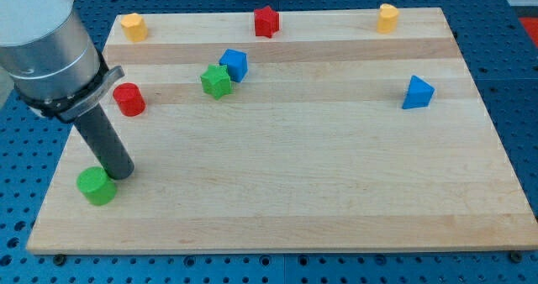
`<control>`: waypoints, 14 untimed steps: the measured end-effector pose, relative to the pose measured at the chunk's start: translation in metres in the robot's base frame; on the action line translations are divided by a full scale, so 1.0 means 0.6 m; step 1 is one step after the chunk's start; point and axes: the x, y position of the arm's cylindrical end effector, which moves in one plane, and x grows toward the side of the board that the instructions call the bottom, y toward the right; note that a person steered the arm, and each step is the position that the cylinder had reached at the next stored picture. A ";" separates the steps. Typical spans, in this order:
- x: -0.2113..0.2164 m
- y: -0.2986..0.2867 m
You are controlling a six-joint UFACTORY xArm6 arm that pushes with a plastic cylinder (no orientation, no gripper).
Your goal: Move the green star to the bottom center
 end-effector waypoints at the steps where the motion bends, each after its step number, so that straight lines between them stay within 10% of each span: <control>1: 0.012 0.000; 4: -0.001 0.017; 10: -0.317 0.158; 14: -0.183 0.249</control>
